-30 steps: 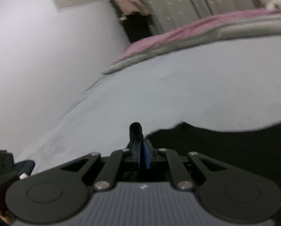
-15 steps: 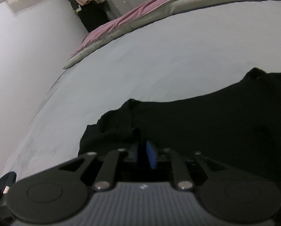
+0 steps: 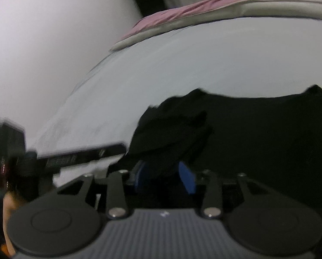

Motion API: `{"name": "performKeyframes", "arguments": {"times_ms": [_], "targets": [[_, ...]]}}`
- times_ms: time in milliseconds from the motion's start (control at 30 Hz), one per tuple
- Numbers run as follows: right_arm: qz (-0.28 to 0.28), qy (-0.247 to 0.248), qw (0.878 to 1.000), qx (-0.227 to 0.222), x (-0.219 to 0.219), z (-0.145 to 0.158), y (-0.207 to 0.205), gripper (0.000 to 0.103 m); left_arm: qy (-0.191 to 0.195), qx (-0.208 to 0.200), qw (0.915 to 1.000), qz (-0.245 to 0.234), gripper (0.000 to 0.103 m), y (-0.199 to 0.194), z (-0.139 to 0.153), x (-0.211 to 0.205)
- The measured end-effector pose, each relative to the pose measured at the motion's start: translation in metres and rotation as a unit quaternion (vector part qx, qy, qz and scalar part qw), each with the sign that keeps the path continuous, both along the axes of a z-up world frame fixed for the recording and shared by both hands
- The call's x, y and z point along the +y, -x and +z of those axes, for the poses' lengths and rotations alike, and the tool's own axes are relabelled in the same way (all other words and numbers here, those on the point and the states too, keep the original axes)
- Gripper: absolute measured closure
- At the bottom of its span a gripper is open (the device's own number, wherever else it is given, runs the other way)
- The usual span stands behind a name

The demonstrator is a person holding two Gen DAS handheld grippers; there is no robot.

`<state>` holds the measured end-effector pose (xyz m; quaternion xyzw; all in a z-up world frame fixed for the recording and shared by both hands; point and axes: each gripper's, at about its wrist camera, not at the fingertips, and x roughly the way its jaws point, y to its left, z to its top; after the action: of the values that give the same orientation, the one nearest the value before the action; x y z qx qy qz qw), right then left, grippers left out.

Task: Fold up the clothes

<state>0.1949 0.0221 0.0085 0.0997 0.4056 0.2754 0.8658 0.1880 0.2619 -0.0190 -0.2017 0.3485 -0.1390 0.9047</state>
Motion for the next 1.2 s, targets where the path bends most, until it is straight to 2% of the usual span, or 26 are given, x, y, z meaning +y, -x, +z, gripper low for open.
{"name": "performKeyframes", "arguments": {"times_ms": [133, 267, 400, 567, 600, 700, 967, 1033, 1200], "targets": [[0.046, 0.054, 0.996, -0.051, 0.022, 0.002, 0.021, 0.061, 0.036, -0.011, 0.9993, 0.005, 0.087, 0.000, 0.000, 0.007], [0.090, 0.108, 0.984, -0.106, 0.044, 0.003, 0.034, 0.061, 0.077, -0.020, 0.9968, -0.013, 0.087, -0.004, -0.006, 0.006], [0.117, 0.173, 0.965, -0.157, 0.062, 0.002, 0.045, 0.060, 0.105, -0.008, 0.9942, -0.021, 0.087, -0.013, -0.018, 0.003], [0.147, 0.251, 0.936, -0.198, 0.082, -0.011, 0.048, 0.063, 0.114, 0.026, 0.9932, -0.007, 0.090, -0.024, -0.036, 0.001], [0.149, 0.262, 0.932, -0.201, 0.084, -0.013, 0.047, 0.064, 0.117, 0.030, 0.9927, -0.004, 0.090, -0.025, -0.039, 0.002], [0.154, 0.287, 0.923, -0.206, 0.088, -0.020, 0.042, 0.092, 0.118, 0.037, 0.9923, 0.003, 0.091, -0.027, -0.043, 0.003], [0.163, 0.278, 0.924, -0.205, 0.072, 0.007, 0.047, 0.094, 0.121, 0.043, 0.9917, 0.007, 0.092, -0.028, -0.044, 0.004], [0.172, 0.276, 0.925, -0.195, 0.070, 0.005, 0.044, 0.094, 0.118, 0.043, 0.9921, 0.006, 0.092, -0.028, -0.044, 0.005], [0.207, 0.299, 0.915, -0.172, 0.076, -0.015, 0.047, 0.093, 0.117, 0.044, 0.9921, 0.008, 0.092, -0.026, -0.040, 0.008]]}}
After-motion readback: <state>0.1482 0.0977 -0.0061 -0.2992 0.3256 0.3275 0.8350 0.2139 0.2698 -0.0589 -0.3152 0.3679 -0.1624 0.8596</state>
